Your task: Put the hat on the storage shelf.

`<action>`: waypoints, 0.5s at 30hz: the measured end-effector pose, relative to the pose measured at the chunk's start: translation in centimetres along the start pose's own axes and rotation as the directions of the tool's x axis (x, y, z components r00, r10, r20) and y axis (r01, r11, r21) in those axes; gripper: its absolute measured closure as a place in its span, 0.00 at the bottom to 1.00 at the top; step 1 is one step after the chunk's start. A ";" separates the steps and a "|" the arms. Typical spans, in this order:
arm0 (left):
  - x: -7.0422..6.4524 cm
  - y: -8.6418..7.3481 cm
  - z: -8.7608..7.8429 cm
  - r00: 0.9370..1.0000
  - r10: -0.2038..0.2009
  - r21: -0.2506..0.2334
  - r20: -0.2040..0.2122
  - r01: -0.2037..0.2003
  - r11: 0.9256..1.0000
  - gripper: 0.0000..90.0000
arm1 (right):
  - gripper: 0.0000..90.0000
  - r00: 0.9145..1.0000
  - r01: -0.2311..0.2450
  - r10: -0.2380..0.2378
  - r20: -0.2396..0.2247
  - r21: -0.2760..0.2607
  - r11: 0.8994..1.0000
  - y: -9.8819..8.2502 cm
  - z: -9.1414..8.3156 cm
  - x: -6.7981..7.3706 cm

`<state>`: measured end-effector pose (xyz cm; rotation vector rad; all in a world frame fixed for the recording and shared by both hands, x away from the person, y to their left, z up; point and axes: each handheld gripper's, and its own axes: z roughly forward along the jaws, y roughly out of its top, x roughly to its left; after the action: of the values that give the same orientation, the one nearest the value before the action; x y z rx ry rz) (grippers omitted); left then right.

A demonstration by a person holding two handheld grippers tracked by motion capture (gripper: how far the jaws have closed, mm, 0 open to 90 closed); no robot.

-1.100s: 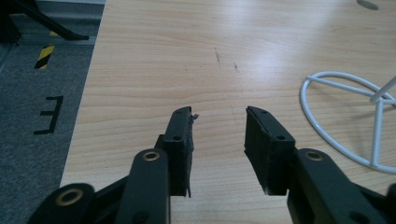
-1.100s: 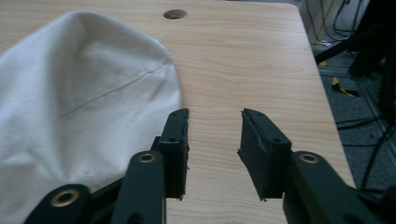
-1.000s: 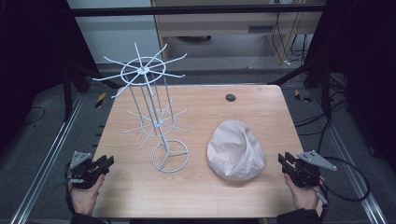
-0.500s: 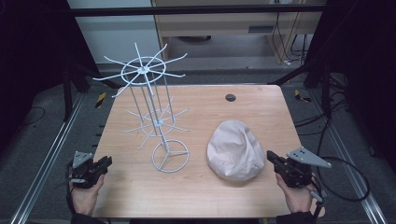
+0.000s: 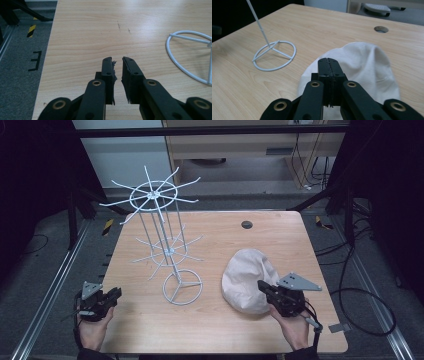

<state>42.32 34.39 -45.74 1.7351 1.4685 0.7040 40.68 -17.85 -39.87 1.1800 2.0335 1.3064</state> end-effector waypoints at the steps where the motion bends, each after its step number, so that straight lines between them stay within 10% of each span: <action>1: 0.0 0.0 0.0 1.000 0.005 0.000 -0.003 -0.005 1.000 0.88 | 1.00 1.000 0.004 -0.004 -0.012 0.014 1.000 0.0 0.8 0.4; 15: 0.2 0.0 -0.3 0.999 0.003 -0.014 -0.037 -0.004 1.000 0.83 | 1.00 0.999 0.024 -0.019 -0.033 0.143 0.989 -1.8 4.8 2.1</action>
<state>42.11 34.60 -45.56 1.7226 1.4822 0.7501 42.34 -13.99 -43.49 1.2027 2.1881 1.1933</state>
